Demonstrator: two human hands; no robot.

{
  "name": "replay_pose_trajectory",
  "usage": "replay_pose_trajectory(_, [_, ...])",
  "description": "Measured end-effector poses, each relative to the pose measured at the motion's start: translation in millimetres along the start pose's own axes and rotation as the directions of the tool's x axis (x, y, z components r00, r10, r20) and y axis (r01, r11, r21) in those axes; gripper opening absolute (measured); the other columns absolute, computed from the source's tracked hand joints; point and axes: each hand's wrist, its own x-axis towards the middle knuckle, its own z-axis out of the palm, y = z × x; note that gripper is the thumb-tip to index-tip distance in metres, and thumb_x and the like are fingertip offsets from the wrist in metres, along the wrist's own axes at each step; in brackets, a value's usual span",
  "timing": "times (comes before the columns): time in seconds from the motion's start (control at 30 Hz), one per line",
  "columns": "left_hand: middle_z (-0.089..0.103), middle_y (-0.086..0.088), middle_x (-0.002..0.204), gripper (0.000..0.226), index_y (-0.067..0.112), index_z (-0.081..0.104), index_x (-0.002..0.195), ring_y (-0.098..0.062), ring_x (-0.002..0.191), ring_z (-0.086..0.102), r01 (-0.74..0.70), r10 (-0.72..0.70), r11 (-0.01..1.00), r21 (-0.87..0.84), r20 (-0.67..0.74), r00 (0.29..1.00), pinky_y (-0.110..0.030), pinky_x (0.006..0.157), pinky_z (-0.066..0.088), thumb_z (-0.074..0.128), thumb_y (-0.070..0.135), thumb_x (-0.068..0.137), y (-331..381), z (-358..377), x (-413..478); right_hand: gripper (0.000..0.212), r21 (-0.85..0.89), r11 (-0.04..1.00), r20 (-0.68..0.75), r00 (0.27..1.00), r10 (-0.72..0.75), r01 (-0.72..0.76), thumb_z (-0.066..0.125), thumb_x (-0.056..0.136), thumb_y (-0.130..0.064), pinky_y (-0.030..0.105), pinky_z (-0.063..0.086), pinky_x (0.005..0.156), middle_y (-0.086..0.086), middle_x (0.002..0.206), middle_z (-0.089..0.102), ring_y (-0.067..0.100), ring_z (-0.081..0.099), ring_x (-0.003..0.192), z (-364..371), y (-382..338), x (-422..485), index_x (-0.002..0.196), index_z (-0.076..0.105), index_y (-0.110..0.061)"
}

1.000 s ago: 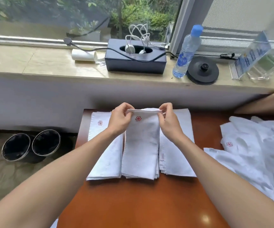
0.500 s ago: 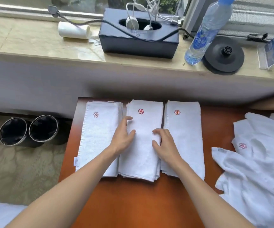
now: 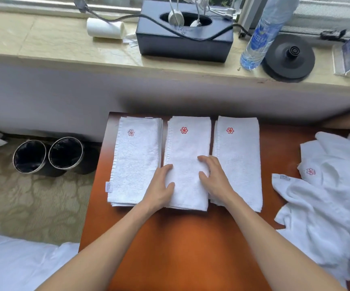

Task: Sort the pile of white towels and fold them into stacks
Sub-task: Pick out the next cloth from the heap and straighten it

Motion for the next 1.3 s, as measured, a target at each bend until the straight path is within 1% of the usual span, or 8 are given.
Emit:
replay_pose_trajectory(0.1, [0.04, 0.001, 0.14, 0.059, 0.017, 0.041, 0.15, -0.014, 0.134, 0.043, -0.007, 0.003, 0.997, 0.08, 0.05, 0.999, -0.017, 0.108, 0.028, 0.057, 0.009, 0.094, -4, -4, -7, 0.051, -0.017, 0.998, 0.0, 0.998, 0.057, -0.057, 0.058, 0.094, -0.005, 0.03, 0.035, 0.115, -0.002, 0.148, 0.034, 0.015, 0.041, 0.135, 12, 5, -22, 0.143, 0.051, -0.018])
replay_pose_trajectory(0.23, [0.026, -0.005, 0.144, 0.059, 0.011, 0.041, 0.15, -0.025, 0.129, 0.046, -0.024, 0.012, 0.987, 0.161, 0.076, 0.997, -0.032, 0.108, 0.042, 0.059, 0.012, 0.094, 5, -9, -21, 0.054, -0.094, 0.991, 0.036, 0.995, 0.096, -0.092, 0.057, 0.095, -0.011, 0.023, 0.025, 0.11, -0.003, 0.152, 0.031, 0.018, 0.033, 0.136, 21, 5, -53, 0.147, 0.047, -0.02])
replay_pose_trajectory(0.4, [0.029, -0.012, 0.156, 0.054, 0.011, 0.045, 0.149, -0.029, 0.143, 0.035, -0.145, 0.121, 0.948, 0.284, 0.099, 0.988, -0.043, 0.112, 0.041, 0.058, 0.013, 0.096, 7, -15, -59, 0.055, -0.096, 0.984, 0.056, 0.986, 0.154, -0.149, 0.056, 0.098, -0.012, 0.022, 0.028, 0.115, -0.001, 0.148, 0.038, 0.016, 0.042, 0.135, 27, 0, -102, 0.151, 0.045, -0.016])
replay_pose_trajectory(0.57, [0.026, -0.009, 0.165, 0.056, 0.017, 0.04, 0.154, -0.029, 0.154, 0.019, -0.383, 0.242, 0.685, 0.62, 0.302, 0.922, -0.046, 0.124, 0.015, 0.052, 0.027, 0.1, 0, -13, -112, 0.054, -0.215, 0.968, 0.018, 0.99, 0.138, -0.131, 0.055, 0.1, -0.022, 0.032, 0.033, 0.118, 0.0, 0.153, 0.04, 0.018, 0.04, 0.14, 25, -15, -163, 0.153, 0.043, -0.017])
replay_pose_trajectory(0.73, [0.028, 0.001, 0.164, 0.052, 0.025, 0.041, 0.153, -0.024, 0.156, 0.015, -0.446, 0.326, 0.639, 0.626, 0.305, 0.895, -0.052, 0.124, 0.005, 0.042, 0.044, 0.105, 32, 10, -146, 0.055, -0.203, 0.954, -0.122, 0.972, 0.2, -0.221, 0.053, 0.101, -0.037, 0.032, 0.033, 0.118, -0.008, 0.159, 0.038, 0.013, 0.035, 0.145, 5, -18, -239, 0.154, 0.041, -0.026])
replay_pose_trajectory(0.97, [0.021, 0.005, 0.168, 0.053, 0.029, 0.038, 0.154, -0.02, 0.157, 0.009, -0.592, 0.419, 0.57, 0.569, 0.418, 0.806, -0.052, 0.125, 0.001, 0.038, 0.049, 0.105, 75, 65, -195, 0.056, -0.199, 0.917, -0.28, 0.916, 0.286, -0.347, 0.053, 0.102, -0.041, 0.04, 0.026, 0.125, -0.007, 0.164, 0.035, 0.013, 0.028, 0.152, -25, 8, -332, 0.155, 0.04, -0.028])
replay_pose_trajectory(1.2, [0.017, 0.007, 0.17, 0.054, 0.031, 0.034, 0.157, -0.018, 0.158, 0.004, -0.664, 0.435, 0.54, 0.518, 0.503, 0.747, -0.052, 0.126, -0.004, 0.041, 0.045, 0.105, 127, 151, -222, 0.054, -0.154, 0.935, -0.36, 0.9, 0.247, -0.319, 0.053, 0.103, -0.038, 0.04, 0.028, 0.124, -0.009, 0.16, 0.039, 0.014, 0.032, 0.148, -81, 62, -382, 0.155, 0.041, -0.028])
replay_pose_trajectory(1.3, [0.02, 0.008, 0.169, 0.054, 0.03, 0.034, 0.157, -0.017, 0.158, 0.005, -0.646, 0.428, 0.545, 0.535, 0.485, 0.763, -0.051, 0.125, -0.004, 0.042, 0.043, 0.105, 140, 202, -246, 0.053, -0.158, 0.943, -0.356, 0.908, 0.223, -0.294, 0.056, 0.101, -0.034, 0.04, 0.027, 0.122, -0.008, 0.157, 0.042, 0.015, 0.033, 0.148, -106, 107, -412, 0.152, 0.045, -0.024])
